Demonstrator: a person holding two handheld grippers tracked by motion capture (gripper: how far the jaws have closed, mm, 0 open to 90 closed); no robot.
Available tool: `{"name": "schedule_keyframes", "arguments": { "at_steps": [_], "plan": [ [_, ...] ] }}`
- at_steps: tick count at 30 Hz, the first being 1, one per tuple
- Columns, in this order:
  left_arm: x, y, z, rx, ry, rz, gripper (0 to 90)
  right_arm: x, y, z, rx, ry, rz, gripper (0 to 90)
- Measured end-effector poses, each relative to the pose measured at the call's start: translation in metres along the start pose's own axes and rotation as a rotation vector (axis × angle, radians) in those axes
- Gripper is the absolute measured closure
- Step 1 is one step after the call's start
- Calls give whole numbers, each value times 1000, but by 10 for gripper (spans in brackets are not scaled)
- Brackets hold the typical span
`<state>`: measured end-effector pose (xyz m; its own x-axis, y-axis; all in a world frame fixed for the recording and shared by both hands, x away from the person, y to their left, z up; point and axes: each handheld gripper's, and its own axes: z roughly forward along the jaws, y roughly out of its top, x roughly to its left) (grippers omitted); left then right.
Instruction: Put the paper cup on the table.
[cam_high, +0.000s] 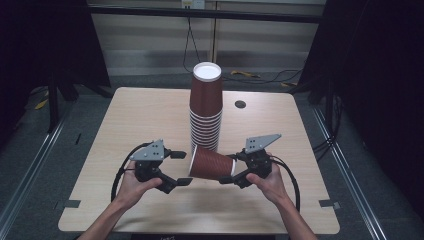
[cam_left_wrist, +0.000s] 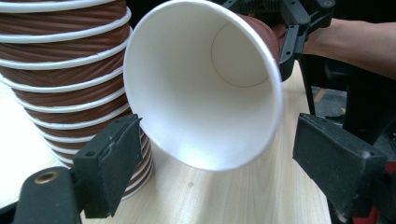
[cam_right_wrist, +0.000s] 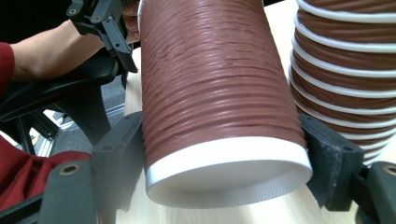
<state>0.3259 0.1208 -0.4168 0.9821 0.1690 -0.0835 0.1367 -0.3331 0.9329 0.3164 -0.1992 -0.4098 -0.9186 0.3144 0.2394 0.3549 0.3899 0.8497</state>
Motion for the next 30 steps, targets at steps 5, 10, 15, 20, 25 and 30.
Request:
{"name": "schedule_keyframes", "arguments": {
  "at_steps": [5, 10, 15, 20, 25, 30],
  "plan": [
    [0, -1, 2, -9, -7, -8, 156, 1, 1, 3, 11, 8, -7, 238],
    [2, -3, 4, -9, 1, -22, 150, 3, 2, 6, 23, 25, -15, 238],
    [3, -4, 6, -11, -14, -20, 131, 4, 3, 9, 31, 25, -26, 238],
    [2, -4, 8, -16, 8, -14, 43, 6, 4, 11, 38, 31, -35, 238],
    [2, -2, 9, -36, -14, -37, 42, 8, 6, 13, 50, 34, -45, 238],
    [2, 0, 10, -47, -18, -36, 33, 9, 7, 16, 47, 41, -51, 238]
  ]
}}
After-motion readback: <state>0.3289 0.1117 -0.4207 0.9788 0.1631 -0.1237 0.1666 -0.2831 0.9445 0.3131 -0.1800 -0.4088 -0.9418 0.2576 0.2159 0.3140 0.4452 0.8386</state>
